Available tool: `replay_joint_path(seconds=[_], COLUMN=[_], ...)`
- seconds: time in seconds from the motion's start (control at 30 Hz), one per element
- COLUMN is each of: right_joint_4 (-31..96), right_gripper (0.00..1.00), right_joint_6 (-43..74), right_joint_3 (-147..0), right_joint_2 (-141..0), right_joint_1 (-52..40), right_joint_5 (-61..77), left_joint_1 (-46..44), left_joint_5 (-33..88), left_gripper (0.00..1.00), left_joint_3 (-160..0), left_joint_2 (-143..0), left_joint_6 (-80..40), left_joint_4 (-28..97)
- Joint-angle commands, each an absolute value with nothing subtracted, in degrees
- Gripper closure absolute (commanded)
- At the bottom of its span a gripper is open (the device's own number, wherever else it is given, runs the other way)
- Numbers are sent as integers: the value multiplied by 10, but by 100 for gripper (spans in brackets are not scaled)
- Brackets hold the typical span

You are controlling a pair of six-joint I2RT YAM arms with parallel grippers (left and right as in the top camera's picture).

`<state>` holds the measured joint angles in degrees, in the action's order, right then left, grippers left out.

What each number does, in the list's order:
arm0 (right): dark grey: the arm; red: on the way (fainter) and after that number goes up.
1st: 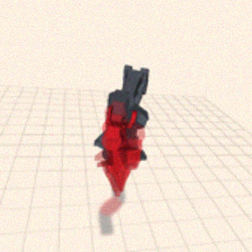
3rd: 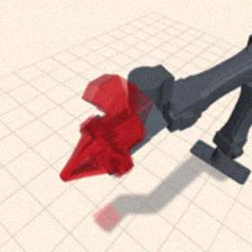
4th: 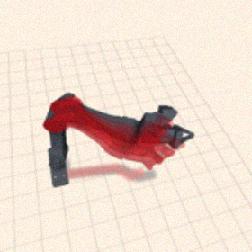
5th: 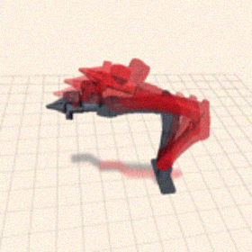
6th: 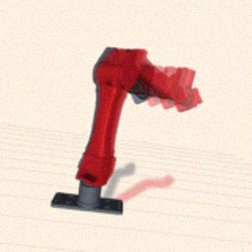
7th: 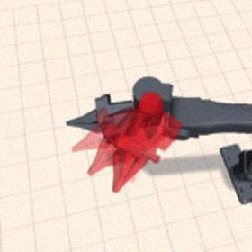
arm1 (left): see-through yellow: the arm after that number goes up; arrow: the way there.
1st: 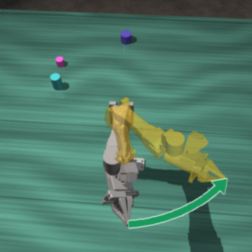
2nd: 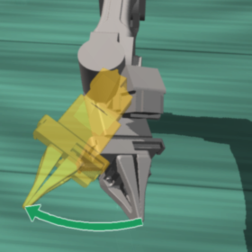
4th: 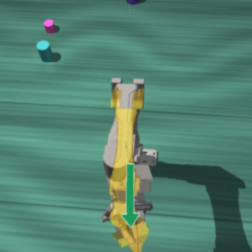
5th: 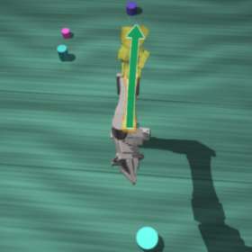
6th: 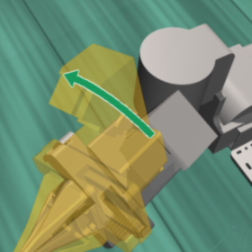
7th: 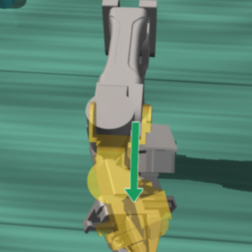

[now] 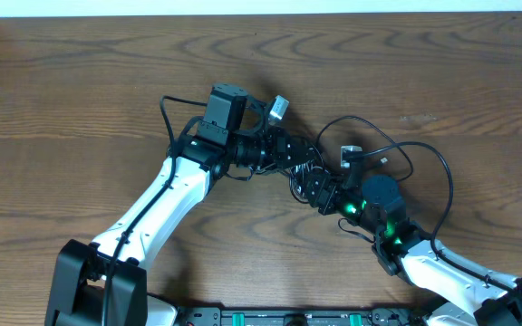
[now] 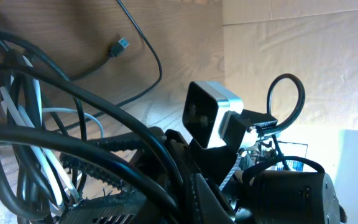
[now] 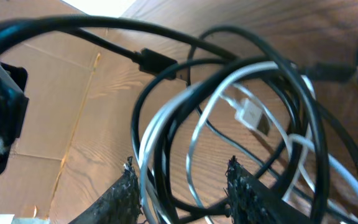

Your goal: Untangle cables

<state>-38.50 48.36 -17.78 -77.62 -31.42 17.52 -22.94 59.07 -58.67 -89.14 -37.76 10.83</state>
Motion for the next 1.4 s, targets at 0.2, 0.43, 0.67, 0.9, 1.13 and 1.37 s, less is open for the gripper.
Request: replay_joint_path(seconds=[0.2,0.43,0.67,0.9,1.13,1.37], right_joint_4=[-391,-415,-422,-418,-438,-443], right_gripper=[59,63,99,99,99,99], right_joint_6=[475,482,475,425,426,468], right_joint_3=[-179,-179,-179,-179,-179,-179], right_joint_2=[-788,-817,-821,-820,-799,-760], right_joint_1=[-317,-334,-339,-310,-219,-160], right_joint_5=[160,160,160,167,334,434], left_joint_1=[-229,-229,-229,-229,-229,-229], left_joint_5=[611,611,611,602,460,349], left_gripper=[92,93,92,92,92,83], left_joint_3=[-586,-586,-586,-586,-586,-586], left_joint_2=[-881,-881,-881,-881,-881,-881], left_joint_6=[-385,-385,-385,-384,-385,-385], left_joint_4=[105,101,99,99,144,194])
